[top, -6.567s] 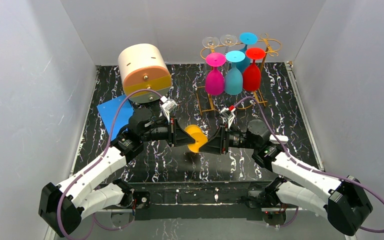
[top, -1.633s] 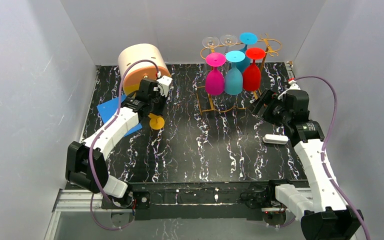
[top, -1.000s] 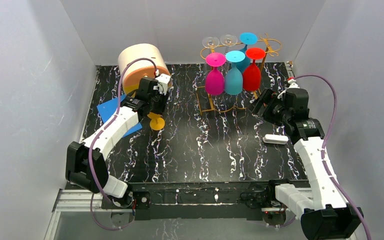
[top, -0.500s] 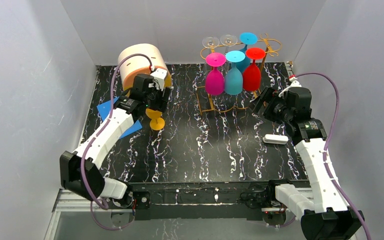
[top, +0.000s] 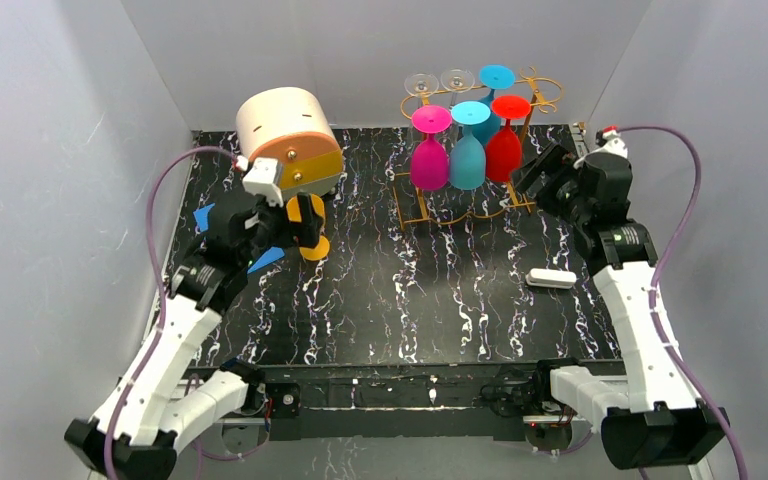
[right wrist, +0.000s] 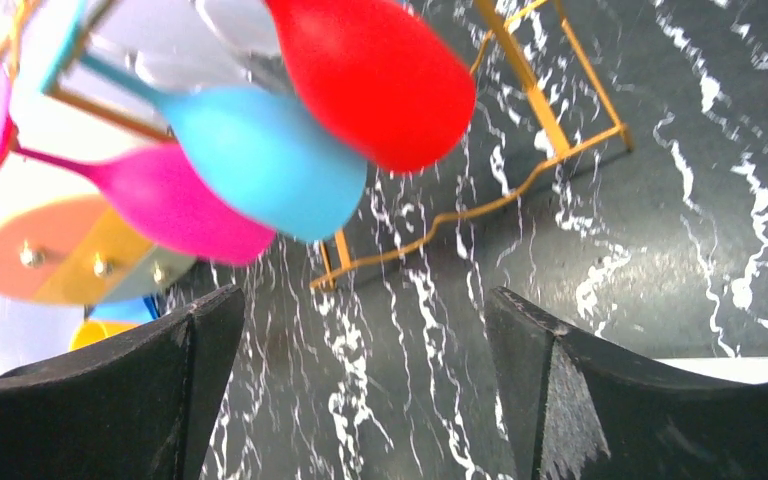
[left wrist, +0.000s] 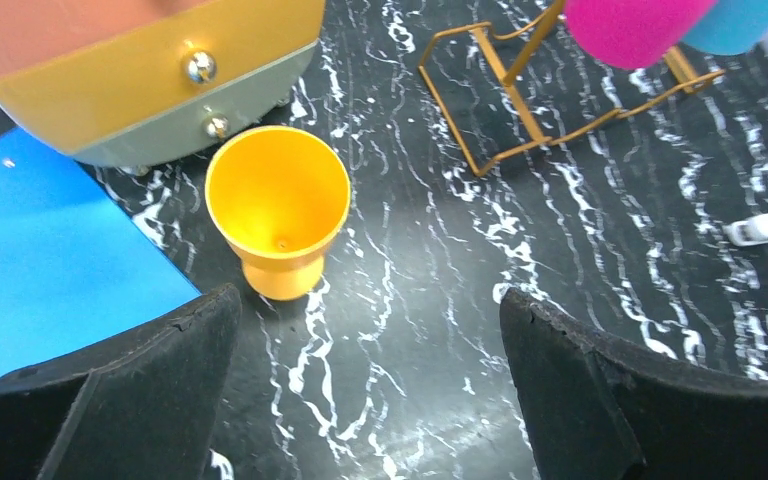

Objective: Take the wine glass off the wine glass rack
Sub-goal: Pick up the wine glass from the wine rack.

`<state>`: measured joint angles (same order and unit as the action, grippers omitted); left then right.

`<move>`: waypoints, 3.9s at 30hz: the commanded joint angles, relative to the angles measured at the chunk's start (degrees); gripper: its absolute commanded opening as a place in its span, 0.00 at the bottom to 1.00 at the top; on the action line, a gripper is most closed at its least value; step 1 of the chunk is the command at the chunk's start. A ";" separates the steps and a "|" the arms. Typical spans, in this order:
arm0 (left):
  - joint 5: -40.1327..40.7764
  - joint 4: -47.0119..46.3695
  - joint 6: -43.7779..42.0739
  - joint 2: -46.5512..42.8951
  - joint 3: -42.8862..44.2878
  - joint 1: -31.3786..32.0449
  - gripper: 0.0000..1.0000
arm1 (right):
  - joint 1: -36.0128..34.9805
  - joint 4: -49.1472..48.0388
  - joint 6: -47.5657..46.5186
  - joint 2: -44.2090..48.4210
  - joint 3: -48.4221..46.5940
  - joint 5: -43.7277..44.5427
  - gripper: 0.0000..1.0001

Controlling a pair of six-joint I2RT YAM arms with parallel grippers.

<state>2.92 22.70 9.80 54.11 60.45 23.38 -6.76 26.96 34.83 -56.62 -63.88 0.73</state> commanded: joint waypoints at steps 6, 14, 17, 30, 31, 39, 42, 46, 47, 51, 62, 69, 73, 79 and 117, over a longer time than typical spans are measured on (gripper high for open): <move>-2.85 -0.04 8.70 -11.54 -7.26 -0.16 0.98 | 0.06 -8.40 3.37 -7.21 -11.83 4.42 0.98; -5.77 0.04 9.40 -13.95 -8.10 -0.17 0.98 | 0.01 -7.41 8.16 -16.18 -21.87 2.75 0.89; -6.51 -0.38 9.08 -13.98 -7.65 -0.15 0.98 | 0.17 -9.72 11.23 -17.55 -21.96 2.14 0.80; -8.67 -0.23 9.05 -13.08 -7.36 -0.17 0.98 | 1.78 -15.87 17.79 -22.24 -21.75 0.65 0.54; -8.93 -0.20 8.93 -13.12 -7.33 -0.17 0.98 | 1.89 -16.16 17.81 -22.41 -21.75 1.10 0.53; -10.06 -0.07 8.16 -12.88 -7.04 -0.17 0.98 | 3.10 -16.93 17.60 -23.56 -22.66 1.92 0.48; -11.07 0.15 7.97 -12.37 -6.63 -0.17 0.98 | 3.30 -17.07 17.51 -24.60 -23.22 0.74 0.46; -11.61 0.27 7.79 -11.88 -6.40 -0.17 0.98 | 3.33 -17.38 17.27 -26.38 -24.37 -0.31 0.42; -11.54 0.35 7.82 -11.88 -6.32 -0.17 0.98 | 3.34 -17.38 17.23 -26.65 -24.51 -0.37 0.42; -10.90 0.80 7.44 -12.15 -5.96 -0.17 0.98 | 3.34 -18.60 17.04 -26.75 -24.37 -2.02 0.35; -12.82 1.04 7.00 -10.78 -6.10 -0.12 0.98 | 3.34 -19.26 17.23 -25.48 -23.27 -2.12 0.30; -17.00 0.95 7.03 -8.86 -5.95 -0.17 0.98 | 3.34 -18.99 16.00 -25.47 -23.83 -1.69 0.27; -17.82 0.65 6.63 -8.50 -6.44 -0.17 0.98 | 3.29 -18.09 14.77 -25.67 -24.47 -1.30 0.28; -19.07 -0.11 7.22 -8.06 -6.92 -0.13 0.98 | 3.29 -15.83 13.38 -26.55 -26.60 -1.03 0.34; -16.64 4.37 4.24 -8.45 -5.53 -0.17 0.98 | 3.33 -16.18 15.87 -26.71 -25.66 -3.79 0.15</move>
<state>-16.53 22.98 17.63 46.24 52.97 23.38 -3.70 13.41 49.87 -84.84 -89.08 -3.38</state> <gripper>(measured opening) 0.983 0.193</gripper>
